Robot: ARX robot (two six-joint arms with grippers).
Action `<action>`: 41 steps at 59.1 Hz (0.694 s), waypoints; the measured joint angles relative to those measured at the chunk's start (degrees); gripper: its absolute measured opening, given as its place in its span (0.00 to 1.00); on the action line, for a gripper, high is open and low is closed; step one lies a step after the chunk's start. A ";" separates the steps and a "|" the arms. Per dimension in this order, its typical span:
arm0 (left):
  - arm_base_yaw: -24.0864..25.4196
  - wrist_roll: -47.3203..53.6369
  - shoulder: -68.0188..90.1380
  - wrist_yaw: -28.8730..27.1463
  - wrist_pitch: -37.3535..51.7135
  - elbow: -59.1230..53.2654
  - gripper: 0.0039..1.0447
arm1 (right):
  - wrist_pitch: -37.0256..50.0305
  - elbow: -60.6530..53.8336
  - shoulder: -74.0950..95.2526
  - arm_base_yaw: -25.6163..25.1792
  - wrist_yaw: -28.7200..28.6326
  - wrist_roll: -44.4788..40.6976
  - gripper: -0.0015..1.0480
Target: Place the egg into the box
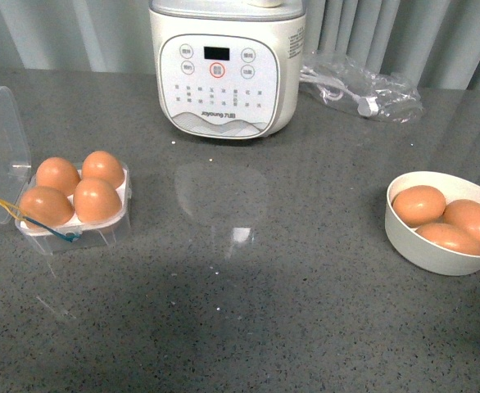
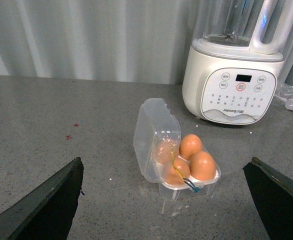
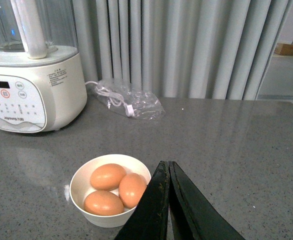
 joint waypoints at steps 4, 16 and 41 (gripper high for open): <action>0.00 0.00 0.00 0.00 0.00 0.02 0.94 | -1.01 0.00 -0.96 0.00 0.00 0.00 0.03; 0.00 0.00 0.00 -0.02 0.00 0.02 0.94 | -11.39 0.02 -9.25 0.00 -0.13 0.00 0.03; 0.00 0.00 0.00 0.00 0.00 0.02 0.94 | -12.44 0.02 -12.02 0.00 -0.11 0.00 0.58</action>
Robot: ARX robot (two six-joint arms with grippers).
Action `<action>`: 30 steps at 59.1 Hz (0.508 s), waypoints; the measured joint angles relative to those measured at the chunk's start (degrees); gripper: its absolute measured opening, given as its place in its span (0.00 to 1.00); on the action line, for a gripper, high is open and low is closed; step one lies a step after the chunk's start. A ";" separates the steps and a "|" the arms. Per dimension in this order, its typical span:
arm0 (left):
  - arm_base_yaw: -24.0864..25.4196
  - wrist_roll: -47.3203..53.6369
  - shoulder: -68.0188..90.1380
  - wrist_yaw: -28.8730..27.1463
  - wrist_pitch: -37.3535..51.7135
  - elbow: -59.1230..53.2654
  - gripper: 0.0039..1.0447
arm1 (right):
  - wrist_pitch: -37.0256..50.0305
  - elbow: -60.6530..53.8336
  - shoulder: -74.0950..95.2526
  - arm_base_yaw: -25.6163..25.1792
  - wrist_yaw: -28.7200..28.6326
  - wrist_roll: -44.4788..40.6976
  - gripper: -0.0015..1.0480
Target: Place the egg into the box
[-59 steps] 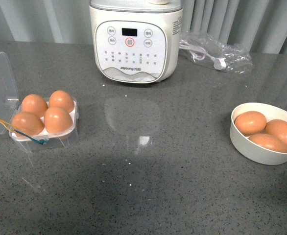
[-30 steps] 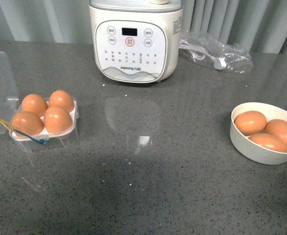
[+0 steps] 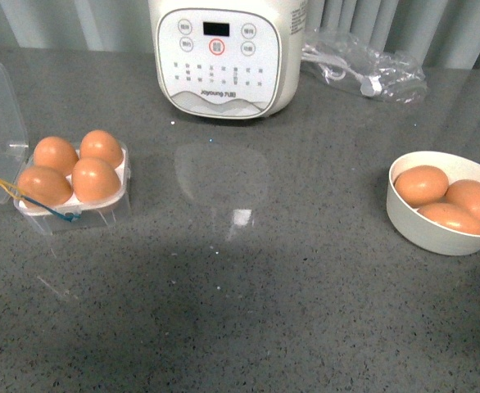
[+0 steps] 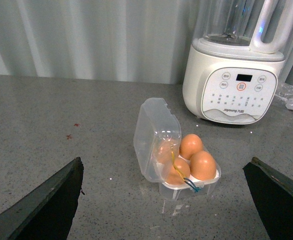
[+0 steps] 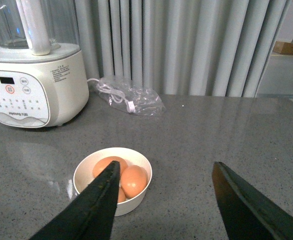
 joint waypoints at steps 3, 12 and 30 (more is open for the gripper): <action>-0.98 -0.92 0.79 -2.82 -0.72 0.13 0.94 | 0.00 0.00 0.00 0.00 0.00 0.00 0.66; -3.65 -11.72 28.94 -22.43 14.01 4.37 0.94 | 0.00 0.00 0.00 -0.02 -0.02 0.02 0.94; 4.85 -13.05 72.76 -18.01 33.46 17.66 0.94 | 0.00 0.00 -0.02 -0.02 -0.02 0.00 0.93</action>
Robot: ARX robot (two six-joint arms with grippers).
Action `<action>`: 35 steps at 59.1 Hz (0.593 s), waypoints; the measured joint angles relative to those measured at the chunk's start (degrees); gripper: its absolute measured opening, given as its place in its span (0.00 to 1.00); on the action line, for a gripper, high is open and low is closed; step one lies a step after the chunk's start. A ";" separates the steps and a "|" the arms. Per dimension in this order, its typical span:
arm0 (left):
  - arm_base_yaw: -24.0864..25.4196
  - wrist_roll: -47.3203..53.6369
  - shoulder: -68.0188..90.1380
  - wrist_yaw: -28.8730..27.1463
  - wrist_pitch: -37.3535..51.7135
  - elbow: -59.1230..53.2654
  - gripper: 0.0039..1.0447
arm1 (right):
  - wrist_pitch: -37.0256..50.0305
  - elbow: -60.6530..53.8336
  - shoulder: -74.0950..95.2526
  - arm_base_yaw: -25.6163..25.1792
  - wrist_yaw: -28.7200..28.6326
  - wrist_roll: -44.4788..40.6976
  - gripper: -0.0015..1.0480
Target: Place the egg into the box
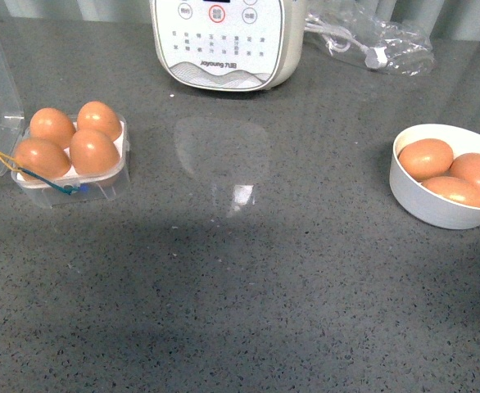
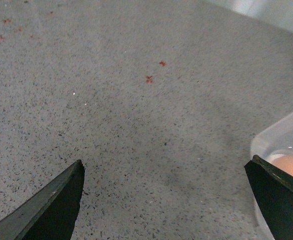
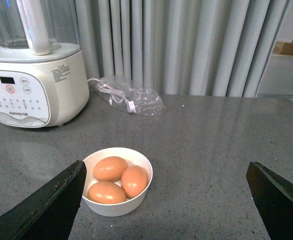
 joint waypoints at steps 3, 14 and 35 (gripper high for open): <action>0.57 0.04 2.95 0.37 0.52 1.40 0.94 | 0.00 0.00 0.00 0.00 0.00 0.00 0.93; 1.86 1.66 10.80 0.09 1.33 6.69 0.94 | 0.00 0.00 0.00 0.00 0.00 0.02 0.93; -2.10 -2.60 11.10 12.07 -6.25 10.19 0.94 | 0.00 0.00 0.00 0.00 0.00 0.02 0.93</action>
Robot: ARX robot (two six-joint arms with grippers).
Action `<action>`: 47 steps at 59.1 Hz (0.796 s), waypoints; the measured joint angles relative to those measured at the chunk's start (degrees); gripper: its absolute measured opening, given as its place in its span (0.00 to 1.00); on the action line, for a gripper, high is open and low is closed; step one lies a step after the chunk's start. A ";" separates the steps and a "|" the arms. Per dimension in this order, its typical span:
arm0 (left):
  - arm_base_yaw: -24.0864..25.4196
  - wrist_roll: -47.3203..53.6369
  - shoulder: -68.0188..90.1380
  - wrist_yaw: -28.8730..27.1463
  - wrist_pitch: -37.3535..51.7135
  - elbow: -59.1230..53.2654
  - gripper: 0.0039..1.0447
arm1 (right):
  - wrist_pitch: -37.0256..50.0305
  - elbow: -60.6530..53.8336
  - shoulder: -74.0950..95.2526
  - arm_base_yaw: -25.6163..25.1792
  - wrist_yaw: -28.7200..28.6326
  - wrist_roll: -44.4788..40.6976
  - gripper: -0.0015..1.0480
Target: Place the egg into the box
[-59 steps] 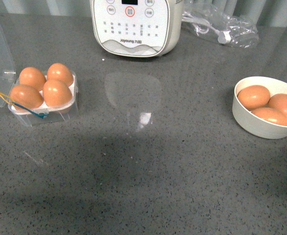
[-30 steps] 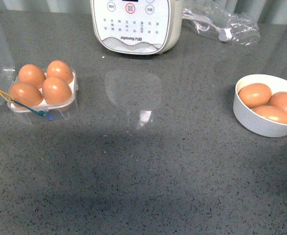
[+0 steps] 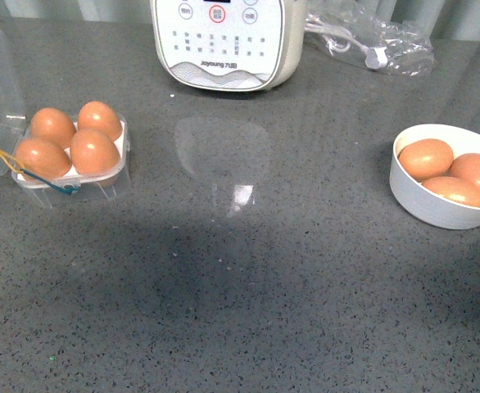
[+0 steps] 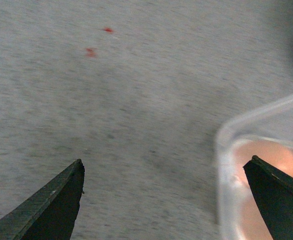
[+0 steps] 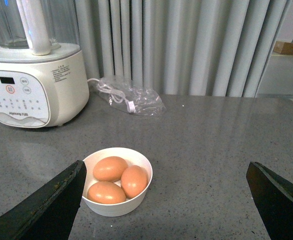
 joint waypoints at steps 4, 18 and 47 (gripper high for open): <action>-0.24 -1.11 -0.17 0.63 -1.49 0.57 0.94 | 0.00 0.00 0.00 0.00 0.00 -0.02 0.93; 2.14 -5.07 -0.48 -5.38 -2.71 0.85 0.94 | 0.00 0.00 0.00 0.00 -0.02 -0.02 0.93; 4.15 12.74 -14.29 13.09 30.16 -17.70 0.56 | 0.00 0.00 0.02 -0.02 -0.02 -0.02 0.93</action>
